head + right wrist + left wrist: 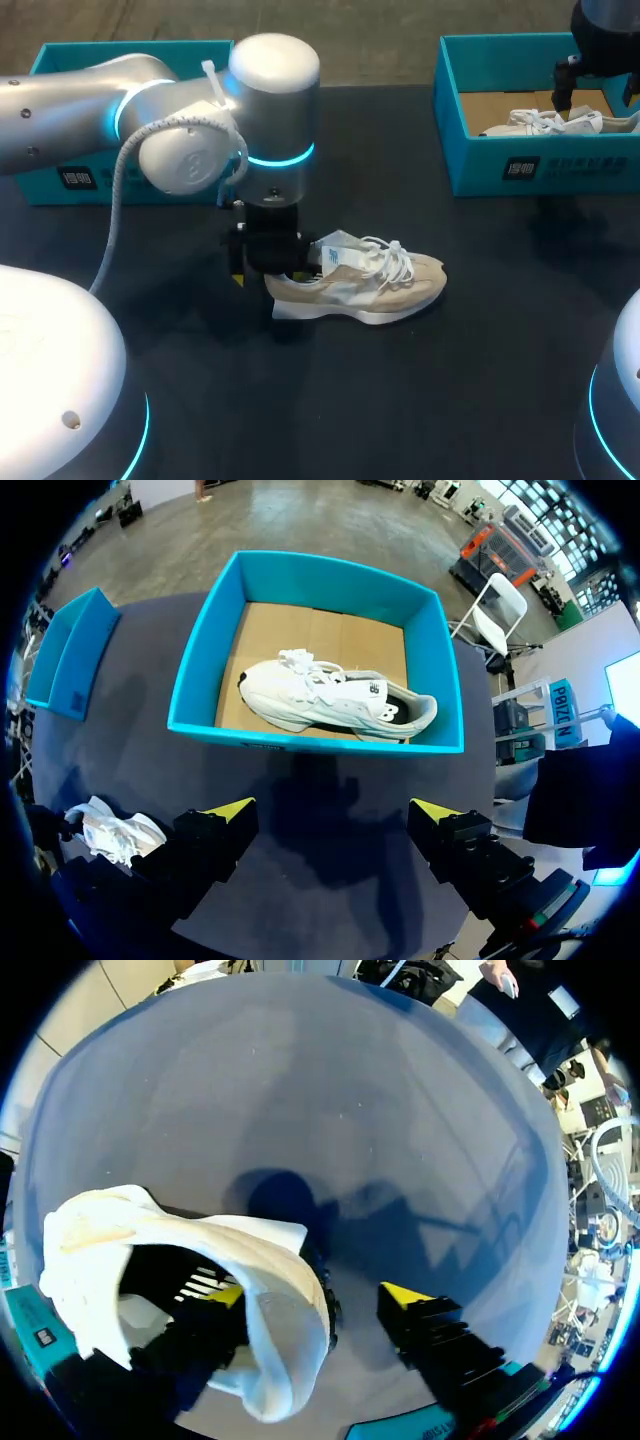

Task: Take the shoe out of the shoebox, open the shoe tongue, remove and reinsert the insole, then place the shoe into the shoebox

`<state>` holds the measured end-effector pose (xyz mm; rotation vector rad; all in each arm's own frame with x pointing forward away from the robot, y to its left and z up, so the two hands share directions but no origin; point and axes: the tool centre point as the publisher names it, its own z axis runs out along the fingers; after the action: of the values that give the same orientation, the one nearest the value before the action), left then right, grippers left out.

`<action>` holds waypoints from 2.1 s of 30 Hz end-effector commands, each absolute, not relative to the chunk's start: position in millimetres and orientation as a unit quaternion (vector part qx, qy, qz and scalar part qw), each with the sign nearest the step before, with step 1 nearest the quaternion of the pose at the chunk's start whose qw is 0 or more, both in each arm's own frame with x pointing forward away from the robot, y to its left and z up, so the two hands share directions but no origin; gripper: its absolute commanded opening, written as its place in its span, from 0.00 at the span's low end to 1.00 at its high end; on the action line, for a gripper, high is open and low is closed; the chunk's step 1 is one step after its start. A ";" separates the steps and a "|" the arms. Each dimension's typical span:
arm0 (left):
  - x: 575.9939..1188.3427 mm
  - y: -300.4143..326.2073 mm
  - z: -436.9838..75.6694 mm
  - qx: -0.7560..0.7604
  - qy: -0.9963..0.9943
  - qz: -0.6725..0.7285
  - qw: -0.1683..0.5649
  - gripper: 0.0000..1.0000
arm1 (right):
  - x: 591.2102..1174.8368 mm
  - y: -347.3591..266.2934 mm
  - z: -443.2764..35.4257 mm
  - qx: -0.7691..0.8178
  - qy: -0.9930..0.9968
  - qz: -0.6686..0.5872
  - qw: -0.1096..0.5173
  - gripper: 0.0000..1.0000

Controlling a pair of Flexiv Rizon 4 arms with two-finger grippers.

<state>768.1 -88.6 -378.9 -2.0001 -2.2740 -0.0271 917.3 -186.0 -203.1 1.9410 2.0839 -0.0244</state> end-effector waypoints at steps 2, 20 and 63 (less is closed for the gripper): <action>765.9 -79.0 -356.6 -0.653 -0.756 0.018 0.032 1.00 | 916.6 -186.0 -203.5 0.674 0.723 -0.008 0.147 1.00; 765.2 -59.7 -293.1 -0.566 -0.806 0.172 -0.033 1.00 | 916.6 -186.0 -203.5 0.674 0.723 -0.008 0.147 1.00; 731.5 3.2 -277.0 -0.300 -0.867 0.394 -0.065 1.00 | 916.6 -186.0 -203.5 0.674 0.723 -0.008 0.147 1.00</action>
<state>736.4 -0.4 -271.6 -1.1508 -2.7881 1.2147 917.2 -186.1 -203.1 1.9412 2.0839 -0.0243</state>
